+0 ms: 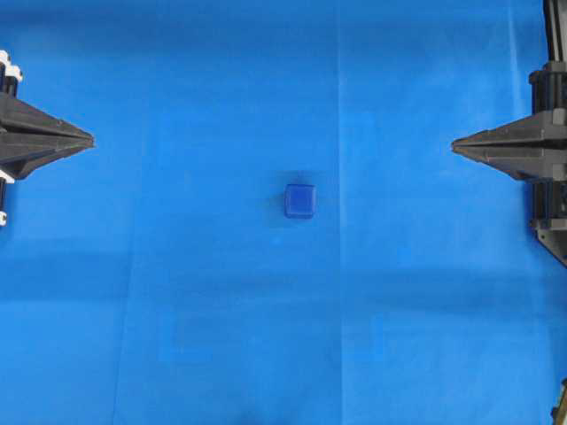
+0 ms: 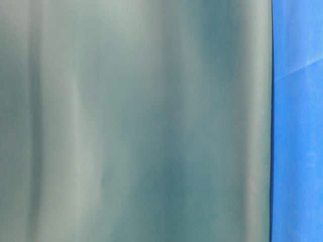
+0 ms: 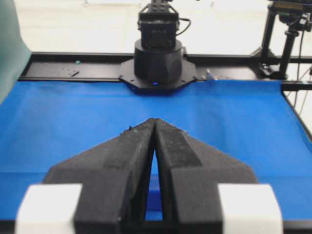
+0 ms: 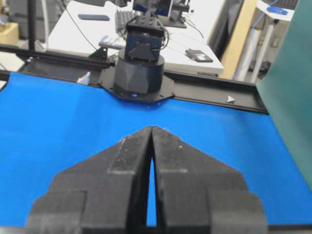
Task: Handover the blue block to the right arm after grasping it with the left arm, then place it in the designated position.
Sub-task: 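Open the left gripper and move it toward the blue cube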
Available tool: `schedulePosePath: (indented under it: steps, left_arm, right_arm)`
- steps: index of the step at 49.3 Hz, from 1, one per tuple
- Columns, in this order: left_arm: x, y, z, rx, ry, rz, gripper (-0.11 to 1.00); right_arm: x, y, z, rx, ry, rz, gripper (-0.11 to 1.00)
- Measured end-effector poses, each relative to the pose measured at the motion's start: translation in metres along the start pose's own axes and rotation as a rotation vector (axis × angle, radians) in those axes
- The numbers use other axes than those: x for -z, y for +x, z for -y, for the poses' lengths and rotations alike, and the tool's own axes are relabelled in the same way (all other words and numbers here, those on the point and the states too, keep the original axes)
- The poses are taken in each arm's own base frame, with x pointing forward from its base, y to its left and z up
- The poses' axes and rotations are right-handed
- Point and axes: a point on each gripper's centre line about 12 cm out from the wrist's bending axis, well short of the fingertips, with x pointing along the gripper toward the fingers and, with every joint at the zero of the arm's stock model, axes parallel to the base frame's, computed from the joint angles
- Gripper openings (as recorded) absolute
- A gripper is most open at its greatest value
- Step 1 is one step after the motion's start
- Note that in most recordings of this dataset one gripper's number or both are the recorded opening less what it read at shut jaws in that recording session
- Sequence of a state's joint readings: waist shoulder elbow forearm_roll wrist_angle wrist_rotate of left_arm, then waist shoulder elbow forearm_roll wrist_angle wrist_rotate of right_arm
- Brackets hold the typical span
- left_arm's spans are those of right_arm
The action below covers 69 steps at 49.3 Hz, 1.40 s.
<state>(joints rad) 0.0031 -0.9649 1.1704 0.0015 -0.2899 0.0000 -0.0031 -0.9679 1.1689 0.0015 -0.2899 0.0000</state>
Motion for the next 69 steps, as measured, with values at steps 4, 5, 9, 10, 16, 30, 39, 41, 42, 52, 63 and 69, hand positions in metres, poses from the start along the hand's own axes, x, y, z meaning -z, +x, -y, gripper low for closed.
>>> schedulePosePath:
  steps: [4, 5, 9, 10, 16, 30, 39, 41, 42, 52, 63, 69]
  left_arm:
    - [0.0004, -0.0002, 0.0, 0.0, -0.008, -0.005, 0.01]
    - [0.0006, -0.0002, 0.0, 0.0, -0.009, -0.006, 0.01]
    - [0.0015, -0.0005, 0.0, 0.0, -0.008, -0.015, 0.01]
    - [0.0021, -0.0005, 0.0, 0.0, -0.006, -0.02, 0.01]
    - [0.0033, -0.0005, 0.0, 0.0, -0.008, -0.031, 0.01]
    - [0.0027, -0.001, 0.0, 0.0, -0.009, -0.028, 0.01]
    - [0.0028, -0.0013, 0.0, 0.0, -0.008, -0.026, 0.24]
    - [0.0033, -0.0011, 0.0, 0.0, -0.008, -0.029, 0.36]
    - [0.0031, -0.0011, 0.0, 0.0, -0.008, -0.028, 0.42]
    - [0.0031, -0.0011, 0.0, 0.0, -0.008, -0.028, 0.91]
    - [0.0031, -0.0011, 0.0, 0.0, -0.008, -0.028, 0.9]
    - [0.0016, 0.0015, 0.0001, 0.001, -0.005, -0.002, 0.9]
  right_arm:
    - [0.0005, 0.0002, 0.0, 0.0, 0.0, -0.003, -0.02]
    - [0.0005, 0.0002, 0.0, 0.0, -0.002, -0.003, -0.03]
    - [0.0013, 0.0006, 0.0003, 0.002, -0.005, -0.012, -0.03]
    - [0.0017, 0.0006, 0.0006, 0.003, -0.005, -0.015, -0.03]
    - [0.0021, 0.0007, 0.0006, 0.003, 0.0, -0.023, -0.03]
    - [0.005, 0.0008, 0.0006, 0.003, 0.001, -0.046, 0.0]
    - [0.005, 0.0008, 0.0015, 0.009, 0.01, -0.046, 0.36]
    - [0.005, 0.0008, 0.0022, 0.013, 0.014, -0.046, 0.49]
    - [0.005, 0.0008, 0.0029, 0.016, 0.016, -0.046, 0.55]
    - [0.0063, 0.0016, 0.0076, 0.04, 0.017, -0.052, 0.94]
    - [0.0066, 0.0018, 0.0079, 0.042, 0.019, -0.053, 0.94]
    - [0.0063, 0.0022, 0.0079, 0.042, 0.022, -0.053, 0.94]
